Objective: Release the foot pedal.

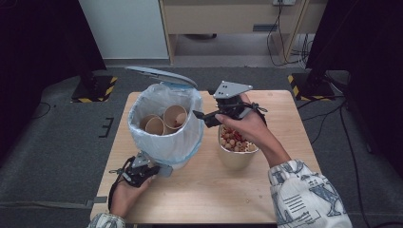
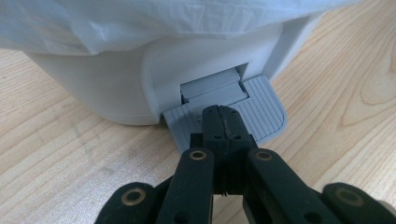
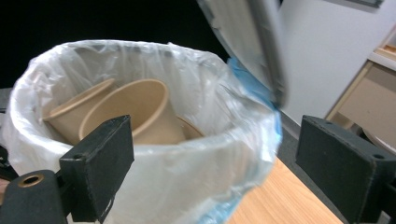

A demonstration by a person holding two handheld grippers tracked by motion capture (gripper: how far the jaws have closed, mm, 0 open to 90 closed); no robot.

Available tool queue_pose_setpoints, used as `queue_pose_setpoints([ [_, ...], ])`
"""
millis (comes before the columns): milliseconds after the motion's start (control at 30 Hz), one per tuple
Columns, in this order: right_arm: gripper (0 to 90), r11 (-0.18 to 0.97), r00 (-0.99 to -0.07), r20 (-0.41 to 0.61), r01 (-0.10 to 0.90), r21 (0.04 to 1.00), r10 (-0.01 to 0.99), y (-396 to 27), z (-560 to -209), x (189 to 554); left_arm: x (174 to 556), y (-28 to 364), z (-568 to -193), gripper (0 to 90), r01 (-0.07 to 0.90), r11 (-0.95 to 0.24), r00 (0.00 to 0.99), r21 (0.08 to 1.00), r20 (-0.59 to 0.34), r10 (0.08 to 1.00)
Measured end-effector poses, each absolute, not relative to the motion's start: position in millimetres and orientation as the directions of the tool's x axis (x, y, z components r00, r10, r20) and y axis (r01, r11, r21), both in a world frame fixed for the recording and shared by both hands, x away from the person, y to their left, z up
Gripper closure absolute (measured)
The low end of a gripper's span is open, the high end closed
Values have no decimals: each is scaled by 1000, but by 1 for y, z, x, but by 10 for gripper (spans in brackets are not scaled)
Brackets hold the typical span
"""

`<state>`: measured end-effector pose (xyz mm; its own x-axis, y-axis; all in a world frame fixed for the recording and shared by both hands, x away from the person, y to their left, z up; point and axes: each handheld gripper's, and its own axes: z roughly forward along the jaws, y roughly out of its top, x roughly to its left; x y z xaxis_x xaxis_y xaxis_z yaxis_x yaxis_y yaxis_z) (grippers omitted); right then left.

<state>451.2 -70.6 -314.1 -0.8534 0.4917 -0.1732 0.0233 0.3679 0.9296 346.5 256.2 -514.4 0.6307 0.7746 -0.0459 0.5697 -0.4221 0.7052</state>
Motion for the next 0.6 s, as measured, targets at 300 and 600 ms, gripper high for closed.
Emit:
queue_pose_setpoints([
  [300,108,366,-831,-154,64,928,535,-92,-319,455,344,258,-512,876,573,-413,628,707,-56,776],
  [600,104,355,-802,-142,93,930,581,-118,-325,459,321,293,-494,649,565,-270,492,779,-55,869],
])
